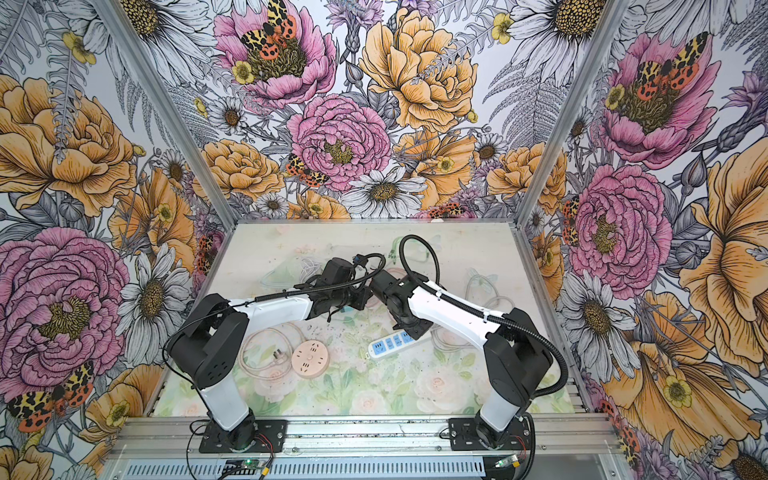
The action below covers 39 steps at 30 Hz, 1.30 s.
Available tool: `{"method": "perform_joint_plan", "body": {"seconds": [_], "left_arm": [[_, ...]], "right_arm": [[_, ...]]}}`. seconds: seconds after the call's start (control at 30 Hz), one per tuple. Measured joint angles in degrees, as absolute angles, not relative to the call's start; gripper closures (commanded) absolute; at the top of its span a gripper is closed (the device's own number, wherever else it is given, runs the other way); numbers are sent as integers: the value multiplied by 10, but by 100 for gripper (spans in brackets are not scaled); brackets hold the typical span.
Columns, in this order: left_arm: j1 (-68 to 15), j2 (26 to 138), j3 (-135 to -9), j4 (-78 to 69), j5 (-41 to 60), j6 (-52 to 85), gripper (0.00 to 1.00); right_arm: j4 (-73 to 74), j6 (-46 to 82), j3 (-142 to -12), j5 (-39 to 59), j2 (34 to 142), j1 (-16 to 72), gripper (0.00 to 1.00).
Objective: Insert the plug
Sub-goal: 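Position the held plug above the white power strip's blue socket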
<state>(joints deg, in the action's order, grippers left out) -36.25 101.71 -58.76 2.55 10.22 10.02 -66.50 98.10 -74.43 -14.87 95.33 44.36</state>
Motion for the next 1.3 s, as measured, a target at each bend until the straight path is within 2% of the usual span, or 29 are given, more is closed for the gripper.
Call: {"method": "perform_joint_plan", "body": {"seconds": [0.63,1.3], "left_arm": [[-340,1014,-529,-29,145,105,84],[-334,1010,-524,-40,166,105,84]], "right_arm": [[-711,1014,-802,-156,1019,499,100],[-741,1037,-810,-194,1035,501,100]]}}
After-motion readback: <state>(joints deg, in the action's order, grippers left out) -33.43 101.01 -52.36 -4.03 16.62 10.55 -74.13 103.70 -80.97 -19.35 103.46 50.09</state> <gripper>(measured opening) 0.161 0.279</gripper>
